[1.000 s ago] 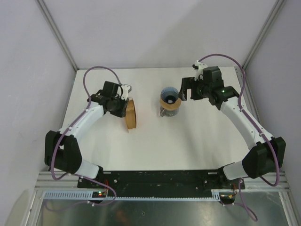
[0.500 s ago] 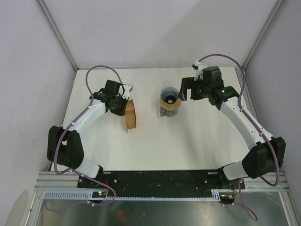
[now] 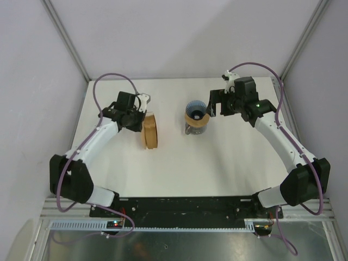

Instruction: Place the coffee filter in the dripper

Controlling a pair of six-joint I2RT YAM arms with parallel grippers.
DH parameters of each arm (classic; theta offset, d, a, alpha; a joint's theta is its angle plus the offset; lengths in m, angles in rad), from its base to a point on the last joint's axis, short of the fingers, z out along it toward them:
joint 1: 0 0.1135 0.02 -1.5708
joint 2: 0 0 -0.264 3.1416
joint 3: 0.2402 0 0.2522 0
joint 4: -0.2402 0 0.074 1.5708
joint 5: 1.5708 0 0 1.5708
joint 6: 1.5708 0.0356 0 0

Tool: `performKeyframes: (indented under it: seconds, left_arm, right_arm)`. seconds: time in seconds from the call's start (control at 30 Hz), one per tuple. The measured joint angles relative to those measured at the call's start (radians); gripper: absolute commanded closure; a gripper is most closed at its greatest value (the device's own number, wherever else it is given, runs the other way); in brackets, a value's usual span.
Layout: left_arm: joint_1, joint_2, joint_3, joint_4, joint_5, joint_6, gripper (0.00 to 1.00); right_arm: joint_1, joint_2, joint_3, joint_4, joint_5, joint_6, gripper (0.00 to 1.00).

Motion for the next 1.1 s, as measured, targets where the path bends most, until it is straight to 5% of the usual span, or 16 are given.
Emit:
performKeyframes:
  seconds: [0.53, 0.83, 1.1]
  left_arm:
    - [-0.001, -0.137, 0.145, -0.137, -0.004, 0.033, 1.00]
    - [-0.003, -0.165, 0.418, -0.249, 0.223, 0.144, 1.00]
    - [-0.055, -0.171, 0.499, -0.333, 0.456, 0.265, 1.00]
  right_arm:
    - [0.056, -0.012, -0.001, 0.038, -0.089, -0.054, 0.01]
    - [0.200, -0.070, -0.002, 0.203, -0.211, -0.182, 0.01]
    - [0.291, -0.064, -0.002, 0.419, -0.391, -0.264, 0.01]
